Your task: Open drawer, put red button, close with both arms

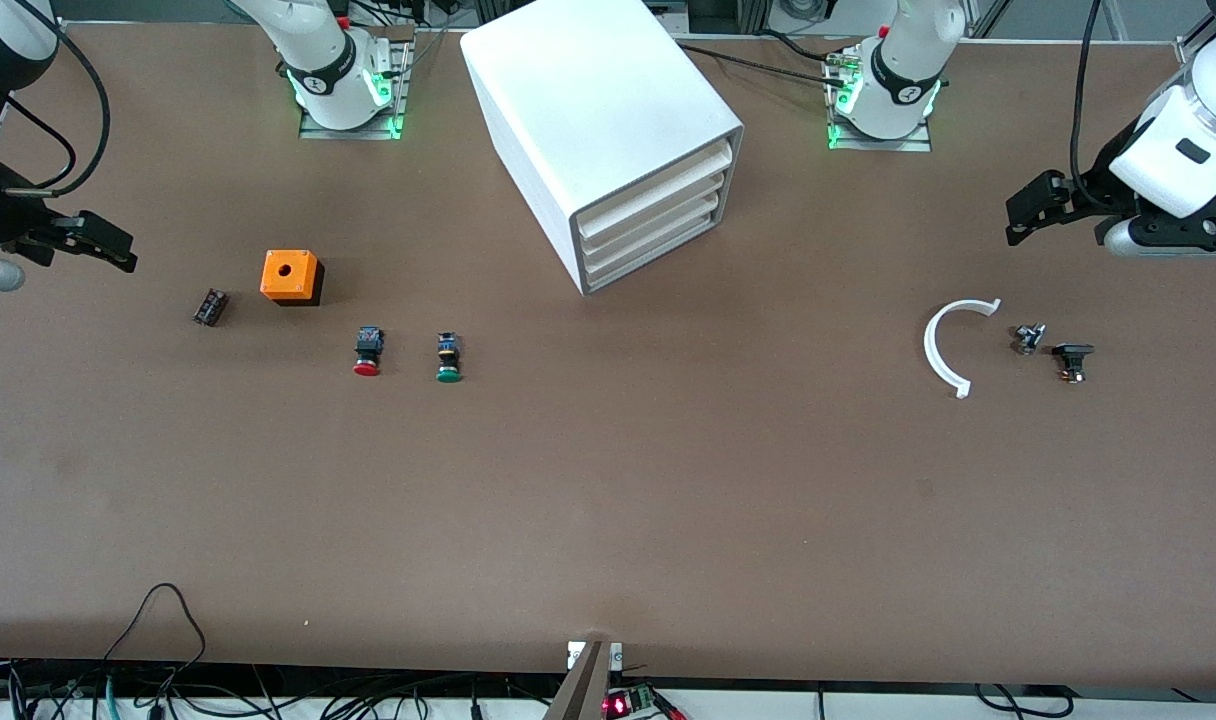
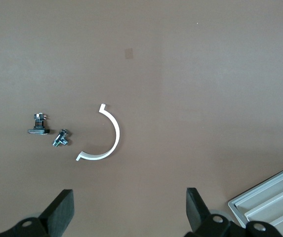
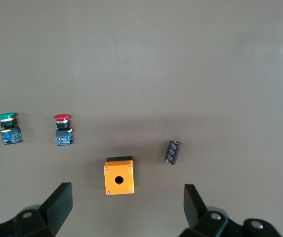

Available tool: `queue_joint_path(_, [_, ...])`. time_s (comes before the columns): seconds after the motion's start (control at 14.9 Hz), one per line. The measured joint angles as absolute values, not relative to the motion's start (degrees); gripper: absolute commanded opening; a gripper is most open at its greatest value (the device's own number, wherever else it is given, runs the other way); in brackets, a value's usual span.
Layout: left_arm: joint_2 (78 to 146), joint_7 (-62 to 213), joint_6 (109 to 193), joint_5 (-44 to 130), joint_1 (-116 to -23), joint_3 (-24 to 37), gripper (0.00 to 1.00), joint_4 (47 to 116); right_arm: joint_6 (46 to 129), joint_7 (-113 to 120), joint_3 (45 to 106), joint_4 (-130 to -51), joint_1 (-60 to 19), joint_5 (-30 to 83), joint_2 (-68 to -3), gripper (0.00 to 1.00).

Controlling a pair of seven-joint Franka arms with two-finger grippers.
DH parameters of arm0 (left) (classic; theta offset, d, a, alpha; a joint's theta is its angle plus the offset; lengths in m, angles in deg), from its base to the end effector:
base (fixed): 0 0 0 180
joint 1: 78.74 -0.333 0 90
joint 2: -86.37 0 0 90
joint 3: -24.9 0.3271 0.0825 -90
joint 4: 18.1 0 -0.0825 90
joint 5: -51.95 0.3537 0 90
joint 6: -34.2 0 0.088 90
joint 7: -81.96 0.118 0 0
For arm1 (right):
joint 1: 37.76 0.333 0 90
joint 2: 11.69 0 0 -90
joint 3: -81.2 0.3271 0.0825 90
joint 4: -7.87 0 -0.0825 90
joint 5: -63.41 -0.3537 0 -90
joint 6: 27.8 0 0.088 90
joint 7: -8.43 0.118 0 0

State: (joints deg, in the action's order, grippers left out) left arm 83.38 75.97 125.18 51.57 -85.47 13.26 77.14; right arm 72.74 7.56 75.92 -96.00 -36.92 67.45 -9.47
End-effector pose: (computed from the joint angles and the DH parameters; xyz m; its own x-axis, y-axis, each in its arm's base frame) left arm 0.5055 -0.0470 0.6120 0.9996 0.0195 -0.0227 0.0194 -0.9998 -0.0063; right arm 0.5165 -0.0479 0.5529 0.9986 -0.0493 -0.0209 -0.0478 -0.9967 0.0651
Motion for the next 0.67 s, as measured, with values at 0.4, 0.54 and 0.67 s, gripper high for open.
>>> queue_joint_path(0.4, [83.94, 75.97, 126.28, 51.57, -85.48, 13.31, 1.00, 77.09, 71.32, 7.56, 75.89, -96.00, -36.92, 67.45, -9.47, 1.00])
queue_joint_path(0.54, [84.56, 75.97, 126.61, 51.44, -85.47, 13.27, 1.00, 76.83, 71.31, 7.56, 75.85, -96.00, -36.92, 67.45, -9.47, 1.00])
queue_joint_path(0.67, [85.15, 75.94, 126.59, 51.29, -85.31, 13.02, 1.00, 75.30, 71.26, 7.56, 75.64, -96.00, -36.93, 67.45, -9.46, 1.00])
